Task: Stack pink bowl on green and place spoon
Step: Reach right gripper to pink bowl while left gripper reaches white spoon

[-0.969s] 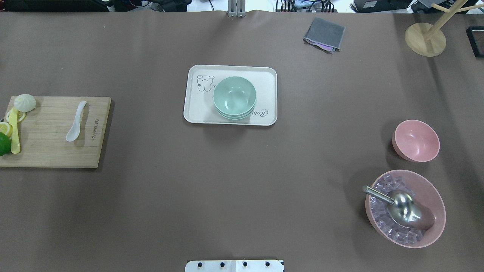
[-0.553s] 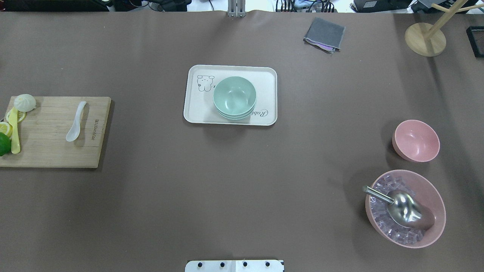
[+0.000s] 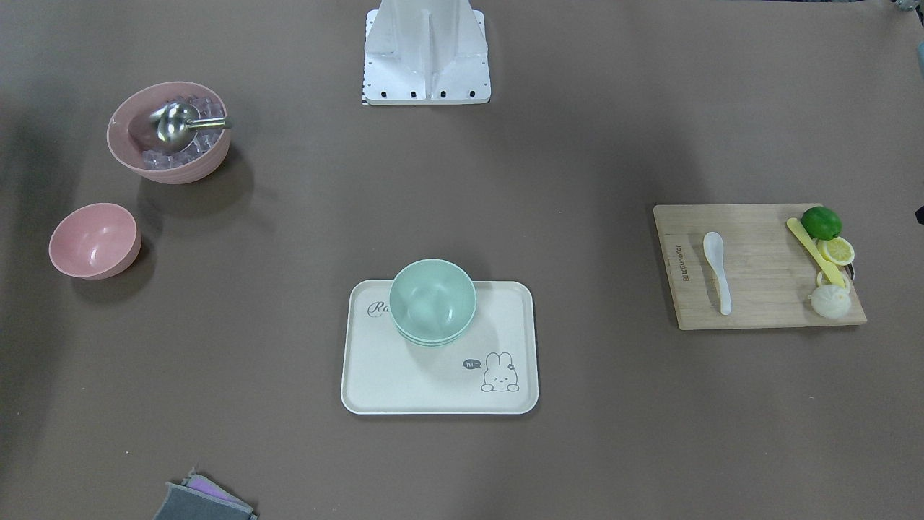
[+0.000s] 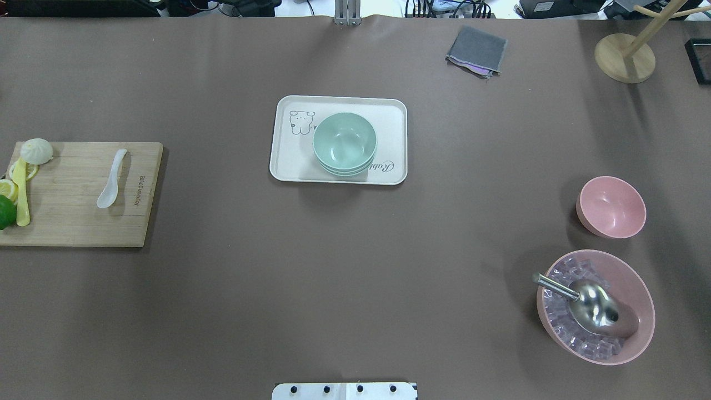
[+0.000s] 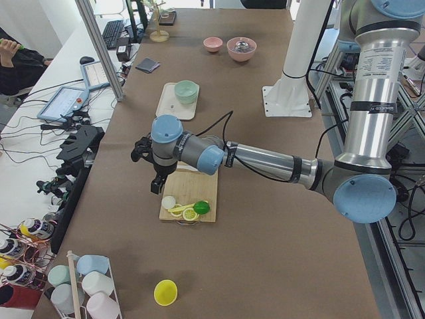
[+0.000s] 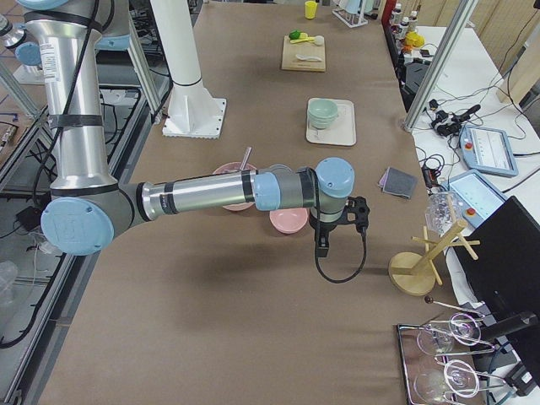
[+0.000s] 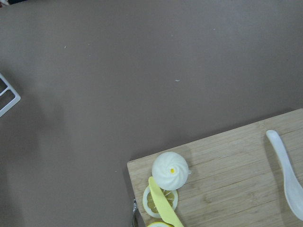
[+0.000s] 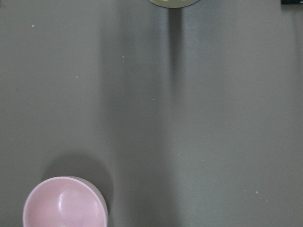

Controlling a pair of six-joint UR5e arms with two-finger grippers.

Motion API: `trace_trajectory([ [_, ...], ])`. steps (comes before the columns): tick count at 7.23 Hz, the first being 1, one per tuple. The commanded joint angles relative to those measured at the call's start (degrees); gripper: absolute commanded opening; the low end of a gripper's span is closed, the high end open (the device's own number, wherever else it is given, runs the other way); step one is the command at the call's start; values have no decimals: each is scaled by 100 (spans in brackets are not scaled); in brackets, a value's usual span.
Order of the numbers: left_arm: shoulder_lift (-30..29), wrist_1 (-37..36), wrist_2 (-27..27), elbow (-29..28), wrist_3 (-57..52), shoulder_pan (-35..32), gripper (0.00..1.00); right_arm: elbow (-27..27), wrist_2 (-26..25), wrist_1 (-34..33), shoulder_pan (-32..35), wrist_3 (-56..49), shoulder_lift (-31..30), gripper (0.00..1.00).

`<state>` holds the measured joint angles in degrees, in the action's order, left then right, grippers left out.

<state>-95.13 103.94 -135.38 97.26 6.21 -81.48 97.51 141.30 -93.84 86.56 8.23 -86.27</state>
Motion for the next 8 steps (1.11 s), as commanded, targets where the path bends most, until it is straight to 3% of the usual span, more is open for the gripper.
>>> trace_trajectory([
  [1,-364,12,38,-49,1453,735,98,57,363,371,-243,468,-3,100],
  [2,-374,151,282,-32,1636,947,98,32,354,1010,-436,556,-152,100],
  [4,-296,494,583,-67,1847,1011,98,-91,250,2424,-1041,1955,-581,100],
  [6,-304,513,583,-93,1893,1011,98,-721,-31,4215,-1578,2934,-785,100],
  [7,-304,539,583,-94,1893,1011,98,-1012,-93,4886,-1737,3399,-838,100],
  [8,-296,539,583,-94,1893,1011,98,-1110,-103,5075,-1939,3674,-839,100],
])
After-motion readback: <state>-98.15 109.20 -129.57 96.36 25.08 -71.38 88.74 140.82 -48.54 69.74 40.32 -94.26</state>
